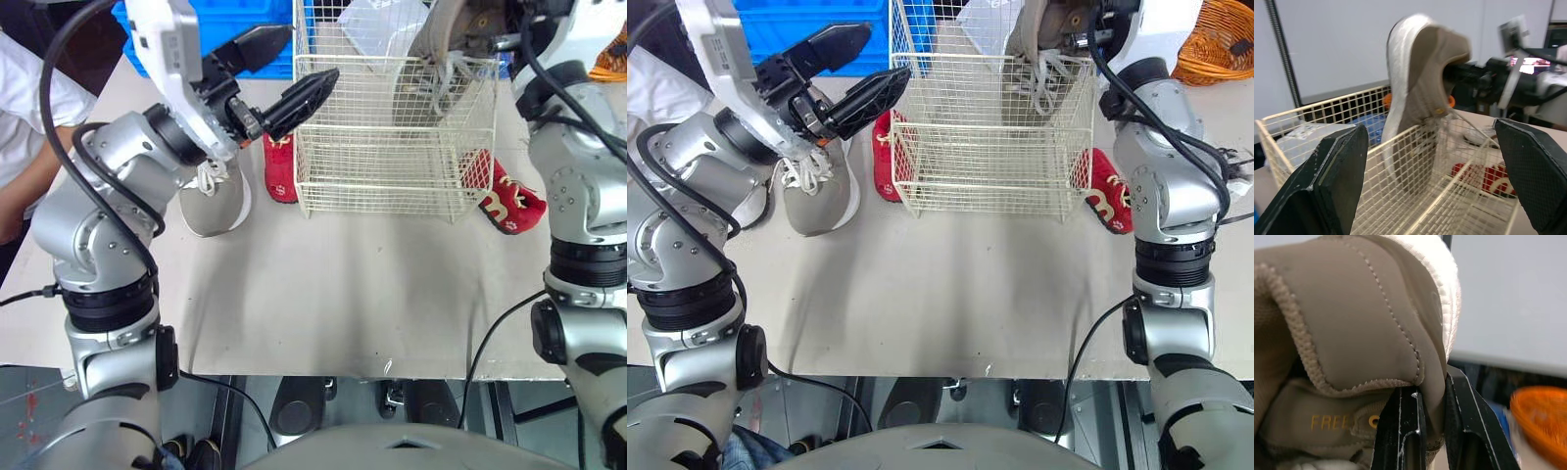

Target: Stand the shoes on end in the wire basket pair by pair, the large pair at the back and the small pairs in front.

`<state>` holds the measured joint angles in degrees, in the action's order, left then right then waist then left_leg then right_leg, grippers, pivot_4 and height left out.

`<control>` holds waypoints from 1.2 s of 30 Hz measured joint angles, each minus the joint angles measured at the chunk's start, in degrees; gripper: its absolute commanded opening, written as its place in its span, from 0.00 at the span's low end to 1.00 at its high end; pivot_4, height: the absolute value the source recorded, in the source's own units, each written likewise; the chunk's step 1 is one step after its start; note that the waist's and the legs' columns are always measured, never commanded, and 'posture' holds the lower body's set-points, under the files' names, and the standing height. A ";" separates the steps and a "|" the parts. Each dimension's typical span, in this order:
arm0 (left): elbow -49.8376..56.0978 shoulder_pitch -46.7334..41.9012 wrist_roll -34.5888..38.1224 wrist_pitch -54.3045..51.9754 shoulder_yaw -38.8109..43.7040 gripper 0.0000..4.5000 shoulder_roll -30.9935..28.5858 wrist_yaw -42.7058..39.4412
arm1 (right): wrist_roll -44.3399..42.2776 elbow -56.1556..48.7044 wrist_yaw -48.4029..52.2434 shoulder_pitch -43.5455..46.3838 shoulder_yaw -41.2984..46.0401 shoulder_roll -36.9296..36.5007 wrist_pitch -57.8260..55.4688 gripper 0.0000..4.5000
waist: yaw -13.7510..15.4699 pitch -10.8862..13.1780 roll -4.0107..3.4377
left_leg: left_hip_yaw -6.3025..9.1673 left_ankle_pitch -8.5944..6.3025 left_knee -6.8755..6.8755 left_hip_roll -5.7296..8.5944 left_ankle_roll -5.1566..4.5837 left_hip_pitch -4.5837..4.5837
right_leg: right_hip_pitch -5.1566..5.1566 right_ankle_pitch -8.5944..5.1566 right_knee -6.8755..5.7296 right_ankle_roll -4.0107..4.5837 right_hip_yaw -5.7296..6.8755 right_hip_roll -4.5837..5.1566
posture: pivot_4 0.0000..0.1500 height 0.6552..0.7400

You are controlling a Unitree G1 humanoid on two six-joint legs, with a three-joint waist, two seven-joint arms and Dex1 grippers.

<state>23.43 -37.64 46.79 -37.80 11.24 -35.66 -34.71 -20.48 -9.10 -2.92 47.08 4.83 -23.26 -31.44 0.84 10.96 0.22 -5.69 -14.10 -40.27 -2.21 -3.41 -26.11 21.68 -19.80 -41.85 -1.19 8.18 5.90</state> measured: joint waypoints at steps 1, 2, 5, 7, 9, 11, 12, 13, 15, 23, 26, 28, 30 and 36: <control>0.11 0.23 0.01 0.28 0.00 0.98 -0.01 -0.40 | 0.07 -0.38 -0.02 0.00 0.17 0.05 -0.71 0.00 | 0.00 0.00 0.00 | 0.00 0.00 0.00 0.00 0.00 0.00 | 0.00 0.00 0.00 0.00 0.00 0.00 | 1.00 0.36; 0.13 0.61 -0.11 1.02 0.00 0.98 -0.08 -1.20 | 0.23 -0.89 -0.12 0.00 0.40 0.28 -1.72 0.00 | -0.02 -0.01 0.02 | 0.00 0.00 0.00 0.00 0.00 0.01 | 0.00 0.00 0.00 0.00 0.00 -0.01 | 1.00 0.36; 0.13 1.33 -0.19 2.48 0.02 0.99 -0.03 -2.72 | 0.78 -1.68 -0.22 0.00 0.98 0.61 -3.95 0.09 | 0.04 -0.04 0.07 | 0.01 0.00 0.00 0.00 0.00 0.03 | -0.04 0.00 0.00 0.00 0.01 -0.01 | 1.00 0.36; 0.13 1.57 -0.27 3.22 0.02 1.00 -0.01 -2.98 | 1.02 -2.07 0.07 -0.18 1.07 0.76 -5.27 0.24 | 0.03 -0.10 0.16 | 0.01 0.00 0.00 0.00 0.00 0.04 | -0.05 0.00 0.00 0.00 0.00 -0.01 | 1.00 0.36; 0.12 1.97 -0.55 3.83 0.02 1.00 -0.02 -3.27 | 1.13 -2.07 0.24 -0.78 1.07 1.07 -6.27 0.42 | -0.05 -0.10 0.16 | -0.02 0.00 -0.01 0.00 0.00 0.06 | -0.05 0.00 -0.01 0.00 -0.03 -0.01 | 1.00 0.36; 0.07 2.14 -0.60 4.61 0.02 1.00 -0.01 -3.80 | 1.39 -1.70 0.61 -1.22 1.07 1.09 -7.18 0.63 | -0.12 -0.10 0.16 | -0.02 0.01 -0.02 0.00 0.01 0.07 | -0.04 0.00 -0.03 0.00 -0.05 -0.01 | 1.00 0.36; 0.07 2.14 -0.60 5.00 0.03 1.00 -0.01 -3.95 | 1.58 -1.57 0.83 -1.23 1.12 1.08 -7.41 0.74 | -0.16 -0.09 0.15 | -0.03 0.01 -0.02 0.00 0.01 0.08 | -0.04 0.00 -0.04 0.00 -0.06 -0.02 | 1.00 0.36; 0.06 2.21 -0.60 5.64 0.04 1.00 0.00 -4.14 | 1.73 -1.65 1.27 -1.22 1.35 1.00 -7.61 0.84 | -0.18 -0.09 0.16 | -0.03 0.01 -0.02 -0.01 0.02 0.09 | -0.04 0.00 -0.04 0.00 -0.07 -0.03 | 1.00 0.36; 0.05 2.54 -0.64 6.22 0.14 1.00 -0.01 -4.59 | 1.77 -1.98 1.66 -1.22 2.06 0.84 -8.18 0.99 | -0.19 -0.09 0.15 | -0.03 0.01 -0.01 -0.01 0.02 0.09 | -0.04 0.00 -0.04 0.00 -0.08 -0.03 | 1.00 0.36; -2.38 5.55 -2.90 8.62 1.31 1.00 -1.34 -7.04 | -0.63 -10.75 8.07 -4.37 4.66 -5.52 -14.00 0.99 | -0.04 -0.08 0.14 | -0.04 0.01 0.01 -0.01 0.02 0.08 | -0.03 0.00 0.00 0.00 -0.08 -0.03 | 1.00 0.36; -4.35 6.31 -3.97 9.86 2.34 1.00 -2.65 -8.42 | -4.88 -15.59 12.79 -7.18 6.58 -8.18 -17.81 0.99 | -0.12 -0.08 0.14 | -0.04 0.01 0.03 -0.02 0.02 0.09 | -0.03 0.00 0.00 0.00 -0.08 -0.03 | 1.00 0.36; -5.60 6.79 -4.34 10.55 2.85 1.00 -2.86 -9.08 | -8.22 -18.94 16.62 -10.35 7.35 -9.68 -18.87 0.99 | -0.12 -0.08 0.14 | -0.03 0.01 0.04 -0.02 0.02 0.10 | -0.04 0.00 0.00 0.00 -0.08 -0.04 | 1.00 0.36; -7.24 6.94 -4.89 10.98 3.61 1.00 -3.00 -9.39 | -11.20 -21.64 20.10 -13.57 7.35 -10.38 -19.74 0.99 | -0.18 -0.08 0.15 | -0.04 0.01 0.04 -0.02 0.02 0.10 | -0.04 0.00 0.00 0.00 -0.09 -0.03 | 1.00 0.36; -17.22 5.37 -7.26 9.18 6.27 1.00 -5.09 -5.53 | -19.90 -28.01 28.83 -20.58 7.57 -10.60 -18.12 0.99 | -0.17 -0.07 0.16 | -0.02 0.01 0.04 -0.03 0.01 0.13 | -0.05 0.00 -0.01 0.00 -0.09 -0.04 | 1.00 0.36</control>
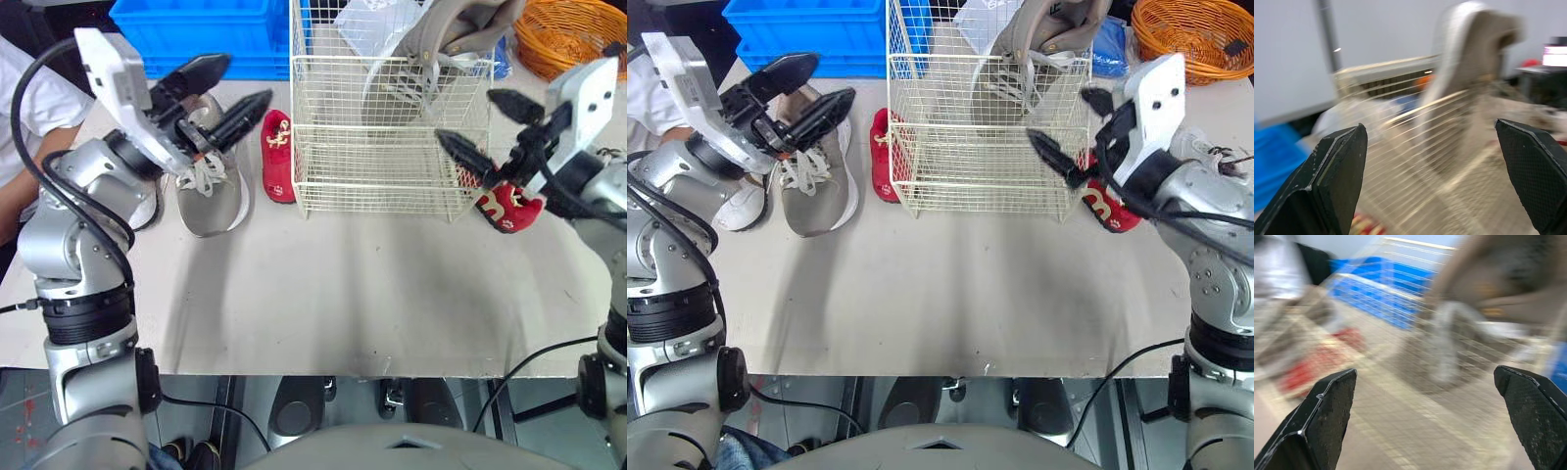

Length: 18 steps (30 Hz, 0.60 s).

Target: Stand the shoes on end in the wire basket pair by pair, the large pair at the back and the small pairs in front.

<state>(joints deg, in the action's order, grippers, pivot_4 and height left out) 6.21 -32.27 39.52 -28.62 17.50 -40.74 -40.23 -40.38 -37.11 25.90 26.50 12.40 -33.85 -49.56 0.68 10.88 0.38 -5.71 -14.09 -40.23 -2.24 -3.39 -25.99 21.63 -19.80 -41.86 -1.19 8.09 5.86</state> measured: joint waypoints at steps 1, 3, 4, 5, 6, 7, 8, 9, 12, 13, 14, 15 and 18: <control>-2.11 -0.62 -0.78 -0.99 0.04 1.00 -0.96 1.02 | -1.66 -1.41 1.32 -0.92 -0.08 0.17 0.58 0.99 | 0.01 0.00 0.00 | 0.00 0.00 0.00 0.00 0.00 0.00 | 0.00 0.00 0.00 0.00 0.01 0.00 | 1.00 0.36; -6.47 -1.82 -3.45 -2.67 0.00 1.00 -2.52 3.46 | -4.32 -3.79 2.92 -2.48 -0.31 0.71 1.64 0.99 | 0.02 0.00 0.01 | 0.00 0.00 0.00 0.01 -0.01 0.00 | -0.01 0.00 0.01 0.00 0.00 0.01 | 1.00 0.36; -7.63 -2.14 -4.08 -3.20 -0.02 1.00 -2.69 4.19 | -4.69 -4.20 3.09 -2.78 -0.35 0.77 1.89 0.99 | 0.02 0.00 0.01 | 0.00 0.00 -0.01 0.02 -0.01 0.00 | -0.01 0.00 0.01 0.00 0.00 0.02 | 1.00 0.36; -9.32 -2.65 -4.80 -4.04 -0.10 1.00 -2.84 5.02 | -4.97 -4.56 3.32 -3.13 -0.43 0.85 2.43 0.99 | 0.04 0.00 0.02 | 0.00 0.00 -0.01 0.02 -0.01 0.00 | -0.01 0.00 0.01 0.00 0.00 0.02 | 1.00 0.36; -11.67 -3.62 -6.02 -5.21 -0.33 1.00 -2.94 6.23 | -5.14 -5.04 3.64 -3.82 -0.61 0.83 3.01 0.99 | 0.14 -0.01 0.05 | 0.01 0.00 -0.02 0.02 -0.01 0.00 | -0.01 0.00 0.00 -0.01 0.01 0.01 | 1.00 0.36; -14.79 -4.85 -7.63 -6.47 -0.69 1.00 -3.45 8.00 | -5.21 -5.61 3.99 -4.81 -1.18 0.79 3.69 0.99 | 0.18 -0.03 0.09 | 0.02 0.00 -0.02 0.02 -0.01 0.00 | -0.01 0.00 0.00 -0.01 0.03 0.01 | 1.00 0.36; -17.15 -5.52 -8.96 -7.40 -0.77 1.00 -4.11 9.24 | -5.25 -5.96 4.29 -5.58 -1.77 0.76 3.98 0.99 | 0.11 -0.02 0.13 | 0.02 0.00 -0.02 0.01 0.00 0.00 | 0.00 0.00 -0.01 -0.01 0.03 0.00 | 1.00 0.36; -19.95 -6.80 -10.20 -8.17 -1.03 1.00 -4.28 10.11 | -5.17 -6.26 4.57 -6.52 -2.34 0.39 4.29 0.99 | 0.10 -0.01 0.13 | 0.01 0.00 -0.02 0.02 0.00 0.00 | 0.00 0.00 -0.01 -0.01 0.02 0.00 | 1.00 0.36; -26.58 -11.21 -13.31 -9.93 -2.76 1.00 -4.57 11.38 | -4.54 -6.60 4.88 -7.38 -3.30 -0.11 5.32 0.99 | 0.17 0.02 0.27 | 0.01 0.00 -0.04 0.03 0.00 -0.01 | 0.00 0.00 -0.01 -0.01 0.03 0.01 | 1.00 0.36; -28.47 -12.56 -14.33 -10.14 -3.45 1.00 -4.76 11.66 | -4.20 -6.66 4.88 -7.53 -3.49 -0.27 5.69 0.99 | 0.13 0.01 0.35 | 0.01 0.00 -0.04 0.03 0.00 -0.01 | 0.00 0.00 -0.01 -0.01 0.03 0.01 | 1.00 0.36; -30.61 -14.20 -15.79 -10.33 -4.35 1.00 -5.00 11.80 | -3.92 -6.68 4.81 -7.62 -3.73 -0.28 6.15 0.99 | 0.10 0.00 0.43 | 0.01 0.00 -0.04 0.03 0.00 -0.01 | 0.00 0.00 -0.01 -0.01 0.04 0.01 | 1.00 0.36; -31.77 -14.95 -16.52 -10.48 -4.65 1.00 -5.08 11.80 | -3.79 -6.69 4.71 -7.62 -3.99 -0.28 6.31 0.99 | 0.09 -0.01 0.46 | 0.01 0.00 -0.03 0.03 0.00 -0.01 | 0.00 0.00 -0.01 -0.01 0.04 0.01 | 1.00 0.36; -34.61 -16.67 -18.20 -12.47 -5.88 1.00 -5.11 11.57 | -3.32 -6.77 4.08 -7.99 -4.99 -0.12 7.13 0.99 | -0.03 -0.02 0.48 | 0.01 0.00 -0.03 0.02 0.00 -0.01 | 0.01 -0.01 -0.01 -0.01 0.03 0.01 | 1.00 0.36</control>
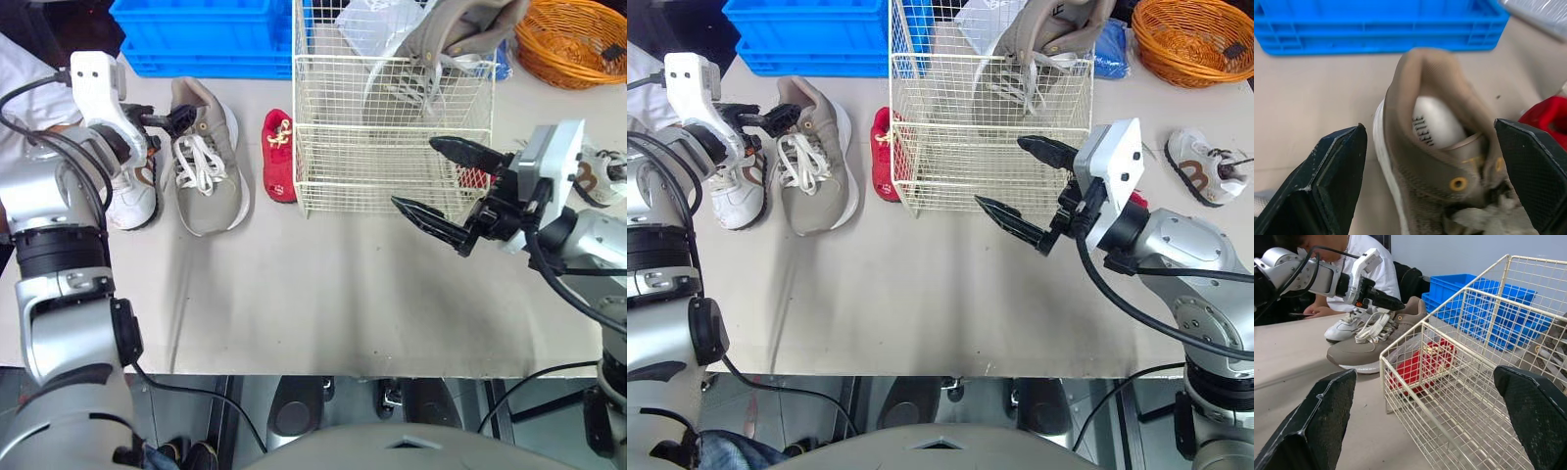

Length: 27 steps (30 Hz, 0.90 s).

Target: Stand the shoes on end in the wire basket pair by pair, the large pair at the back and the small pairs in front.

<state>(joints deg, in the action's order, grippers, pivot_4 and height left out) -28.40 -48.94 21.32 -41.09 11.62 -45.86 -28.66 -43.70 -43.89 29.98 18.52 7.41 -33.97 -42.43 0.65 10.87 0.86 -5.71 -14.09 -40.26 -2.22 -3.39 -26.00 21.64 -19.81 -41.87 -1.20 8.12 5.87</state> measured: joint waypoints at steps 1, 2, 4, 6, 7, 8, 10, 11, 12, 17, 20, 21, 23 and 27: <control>-1.25 -1.00 -0.40 -2.09 -0.51 1.00 -0.01 -0.40 | 0.38 -0.01 -0.45 -0.24 -0.55 0.32 0.25 0.99 | 0.02 -0.01 0.04 | 0.01 0.00 0.00 -0.01 0.00 0.00 | 0.00 0.00 0.00 0.00 0.02 0.00 | 1.00 0.36; -1.46 -1.18 -0.54 -2.38 -0.53 1.00 -0.01 -0.45 | 0.44 -0.01 -0.51 -0.28 -0.68 0.38 0.27 0.99 | 0.02 -0.01 0.04 | 0.00 0.00 0.00 -0.01 0.00 0.00 | 0.00 0.00 0.00 0.00 0.01 0.00 | 1.00 0.36; -4.46 -4.00 -2.03 -4.48 -1.36 1.00 -0.05 -0.45 | 0.73 -0.03 -0.92 -0.54 -1.25 0.60 0.47 0.99 | 0.06 -0.02 0.07 | 0.00 0.00 -0.01 0.00 0.00 0.00 | -0.01 0.00 -0.01 0.00 0.01 0.00 | 1.00 0.36; -7.63 -6.29 -3.03 -5.59 -1.65 1.00 -0.19 -0.44 | 0.83 -0.13 -1.32 -0.69 -2.05 0.72 0.75 0.99 | 0.07 -0.03 0.08 | -0.01 0.00 -0.03 0.00 0.00 0.01 | -0.01 0.00 -0.02 -0.01 0.00 0.00 | 1.00 0.36; -9.05 -7.18 -3.38 -5.91 -1.82 1.00 -0.32 -0.50 | 0.88 -0.16 -1.47 -0.74 -2.20 0.81 0.82 0.99 | 0.05 -0.03 0.09 | -0.01 0.00 -0.03 0.00 0.00 0.01 | 0.00 0.00 -0.02 -0.01 -0.01 0.00 | 1.00 0.36; -10.83 -8.22 -3.85 -6.06 -2.19 1.00 -0.51 -0.86 | 0.98 -0.16 -1.64 -0.78 -2.25 0.88 1.07 0.99 | 0.05 -0.04 0.10 | -0.01 0.00 -0.03 0.00 0.00 0.01 | 0.00 0.00 -0.02 -0.01 -0.01 0.01 | 1.00 0.36; -13.40 -9.63 -4.58 -6.18 -2.75 1.00 -0.88 -1.85 | 1.05 -0.27 -1.79 -0.98 -2.31 0.89 1.51 0.99 | -0.06 -0.05 0.10 | -0.02 0.00 -0.03 0.00 0.00 0.04 | 0.00 0.00 -0.04 -0.01 -0.01 0.01 | 1.00 0.36; -14.50 -10.18 -4.97 -6.25 -3.08 0.94 -1.07 -2.68 | 1.11 -0.33 -1.80 -1.27 -2.33 0.88 1.64 1.00 | -0.11 -0.05 0.10 | -0.02 0.00 -0.03 -0.01 0.00 0.05 | 0.00 0.00 -0.06 -0.01 -0.02 0.01 | 1.00 0.36; -15.22 -10.57 -5.22 -6.40 -3.17 0.88 -1.21 -3.20 | 1.25 -0.33 -1.80 -1.43 -2.38 0.88 1.73 1.00 | -0.15 -0.05 0.10 | -0.02 0.00 -0.03 -0.01 0.01 0.06 | 0.00 0.00 -0.07 -0.01 -0.02 0.00 | 1.00 0.36; -19.69 -12.59 -6.76 -8.82 -5.66 0.43 -2.59 -8.14 | 1.78 -0.33 -1.82 -1.49 -2.46 0.87 2.46 1.00 | -0.95 -0.08 0.11 | -0.14 0.00 -0.02 -0.01 0.01 0.13 | -0.01 -0.01 -0.08 -0.01 -0.15 0.01 | 1.00 0.36; -23.59 -14.64 -10.03 -8.36 -8.98 0.19 -4.24 -12.60 | 2.02 -0.31 -1.78 -1.49 -2.51 0.86 2.72 1.00 | -1.61 -0.12 0.10 | -0.26 0.00 0.02 -0.01 0.01 0.24 | 0.00 -0.01 -0.10 -0.01 -0.26 0.01 | 1.00 0.36; -24.25 -15.17 -10.69 -8.28 -9.63 0.13 -4.40 -13.35 | 2.11 -0.31 -1.76 -1.49 -2.56 0.86 2.77 1.00 | -1.66 -0.14 0.10 | -0.29 0.00 0.04 -0.02 0.01 0.26 | 0.00 -0.01 -0.10 -0.02 -0.29 0.01 | 1.00 0.36; -25.98 -16.18 -11.93 -7.77 -10.34 0.06 -4.44 -14.67 | 2.27 -0.21 -1.65 -1.47 -2.72 0.86 2.90 1.00 | -1.67 -0.21 0.09 | -0.32 0.00 0.06 -0.02 0.00 0.29 | 0.01 -0.01 -0.10 -0.02 -0.32 0.02 | 1.00 0.36; -29.08 -17.96 -14.35 -6.29 -11.95 0.06 -4.42 -17.38 | 2.81 0.16 -1.25 -1.20 -3.06 0.81 3.47 1.00 | -1.74 -0.42 0.08 | -0.37 -0.01 0.06 -0.03 0.00 0.31 | 0.02 -0.01 -0.10 -0.02 -0.39 0.03 | 1.00 0.36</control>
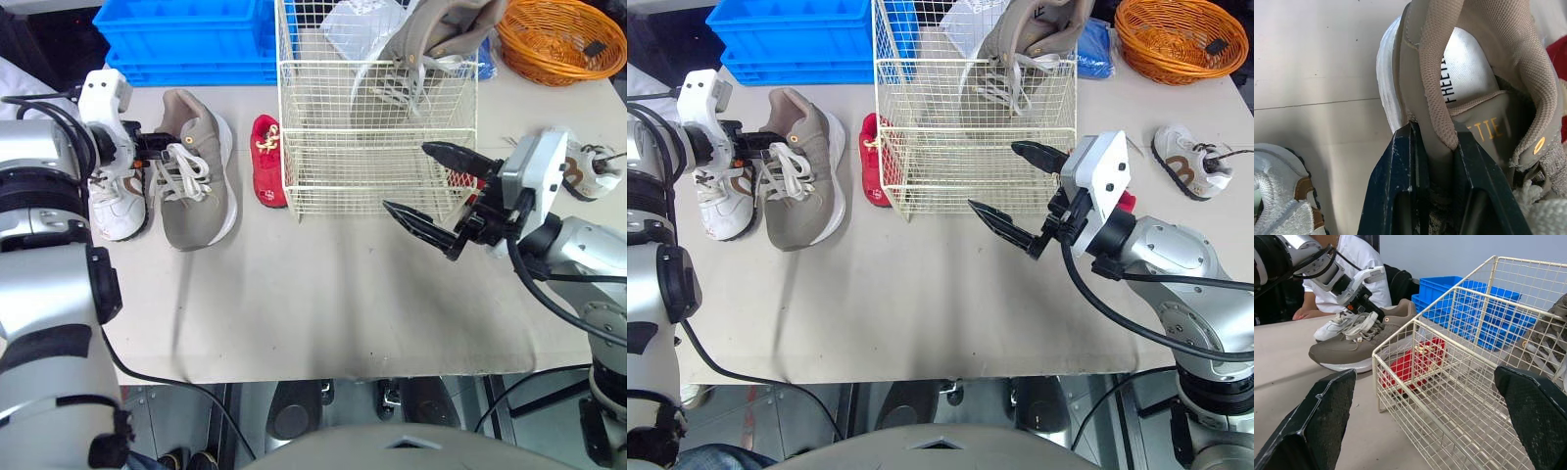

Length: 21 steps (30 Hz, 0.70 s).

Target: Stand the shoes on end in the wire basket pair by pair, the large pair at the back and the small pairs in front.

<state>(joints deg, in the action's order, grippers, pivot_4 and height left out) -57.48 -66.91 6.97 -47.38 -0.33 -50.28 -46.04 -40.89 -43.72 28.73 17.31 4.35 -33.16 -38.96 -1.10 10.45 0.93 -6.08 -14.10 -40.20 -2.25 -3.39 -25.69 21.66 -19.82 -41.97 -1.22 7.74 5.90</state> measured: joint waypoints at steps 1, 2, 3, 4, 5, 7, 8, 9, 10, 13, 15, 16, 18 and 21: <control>-0.17 -0.08 -0.11 0.15 -0.07 0.06 0.00 -0.10 | 0.01 0.04 0.03 0.04 0.00 0.00 0.10 1.00 | -0.01 -0.01 0.00 | 0.00 0.00 0.00 0.00 0.00 0.00 | 0.00 0.00 0.00 0.00 0.00 0.00 | 1.00 0.36; -0.62 -0.25 -0.31 0.44 -0.14 0.06 0.00 -0.32 | 0.03 0.08 0.07 0.10 0.00 -0.01 0.29 1.00 | -0.03 -0.04 -0.01 | 0.00 0.00 0.00 -0.01 0.00 0.01 | 0.00 0.00 0.00 0.00 -0.01 0.00 | 1.00 0.36; -0.82 -0.31 -0.48 0.61 -0.13 0.06 0.01 -0.44 | 0.03 0.08 0.11 0.11 0.00 -0.01 0.38 1.00 | -0.03 -0.06 0.00 | 0.00 0.00 0.00 -0.01 0.00 0.01 | 0.00 0.00 0.00 0.00 -0.01 0.00 | 1.00 0.36; -1.14 -0.39 -0.52 0.84 0.05 0.06 0.00 -0.42 | 0.01 0.09 0.14 0.11 0.00 -0.01 0.46 1.00 | -0.05 -0.07 -0.01 | 0.00 0.00 0.00 -0.02 0.00 0.01 | 0.00 0.00 0.00 0.00 -0.01 0.00 | 1.00 0.36; -1.84 -0.44 -0.46 1.12 1.04 0.06 0.00 -0.28 | -0.06 0.20 0.20 0.11 0.00 -0.01 0.53 1.00 | -0.09 -0.08 -0.01 | -0.01 0.00 0.00 -0.02 0.00 0.01 | 0.01 0.00 -0.01 0.00 -0.01 0.00 | 1.00 0.36; -2.46 -0.44 0.01 1.17 2.51 0.06 -0.01 -0.12 | -0.14 0.56 0.43 0.11 0.01 -0.01 0.55 1.00 | -0.09 -0.08 -0.01 | 0.00 0.00 0.00 -0.03 0.00 0.01 | 0.02 0.00 -0.01 0.00 0.00 0.00 | 1.00 0.36; -2.57 -0.45 0.59 1.10 3.49 0.06 -0.10 -0.43 | -0.34 0.86 0.62 0.11 0.01 -0.01 0.57 1.00 | -0.09 -0.08 0.00 | 0.00 0.00 0.00 -0.03 0.00 0.00 | 0.02 0.00 -0.01 0.00 0.00 0.00 | 1.00 0.36; -2.79 -0.42 1.33 0.65 4.83 0.06 -0.25 -0.54 | -0.73 1.12 0.77 0.11 0.08 0.00 0.57 1.00 | -0.09 -0.07 0.00 | 0.00 0.00 0.00 -0.03 0.00 -0.02 | 0.04 0.00 -0.01 0.00 0.00 0.00 | 1.00 0.36; -2.90 -0.23 1.89 0.11 6.02 0.06 -0.52 -0.57 | -1.41 1.33 1.03 0.13 0.13 0.04 0.57 1.00 | -0.07 -0.06 0.02 | 0.00 0.00 0.00 -0.03 0.00 -0.05 | 0.06 0.00 -0.01 0.00 0.01 0.00 | 1.00 0.36; -2.66 0.76 2.74 0.18 8.08 0.06 -1.50 -0.02 | -3.50 1.55 1.86 0.27 0.55 0.09 0.57 1.00 | -0.08 -0.01 0.10 | 0.01 0.00 0.00 -0.03 0.00 -0.09 | 0.08 0.00 -0.01 0.00 0.03 0.00 | 1.00 0.36; -2.01 1.74 3.82 -0.02 10.87 0.06 -2.11 1.66 | -5.35 1.82 2.60 0.86 1.30 0.02 0.59 1.00 | -0.04 0.03 0.20 | 0.04 0.00 -0.01 -0.04 0.00 -0.13 | 0.10 0.00 -0.01 0.01 0.07 0.00 | 1.00 0.36; -1.29 2.16 4.66 -0.23 12.60 0.06 -2.34 2.66 | -6.28 2.11 3.14 1.24 1.47 -0.15 0.60 1.00 | 0.05 0.07 0.32 | 0.08 0.00 -0.02 -0.04 0.00 -0.17 | 0.10 0.00 -0.01 0.01 0.10 0.00 | 1.00 0.36; 2.04 3.44 6.66 -0.45 16.11 0.06 -2.85 3.98 | -7.77 2.37 3.79 1.81 1.83 -0.29 0.60 1.00 | 0.24 0.13 0.54 | 0.16 0.00 -0.07 -0.05 0.00 -0.27 | 0.13 0.01 0.00 0.01 0.17 0.01 | 1.00 0.36; 10.37 6.95 10.21 -0.20 22.17 0.06 -2.98 6.05 | -9.50 3.62 4.54 3.00 2.66 -0.36 0.60 1.00 | 0.35 0.10 0.72 | 0.21 0.00 -0.10 -0.01 0.00 -0.33 | 0.11 0.01 0.05 0.01 0.24 0.06 | 1.00 0.36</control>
<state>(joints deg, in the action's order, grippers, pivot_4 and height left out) -47.11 -59.96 17.18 -47.57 21.84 -53.26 -39.99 -50.39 -40.10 33.28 20.31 7.02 -33.52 -38.35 -0.75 10.54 1.66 -5.87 -14.10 -40.31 -2.26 -3.40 -26.03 21.77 -19.81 -41.92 -1.21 7.98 5.96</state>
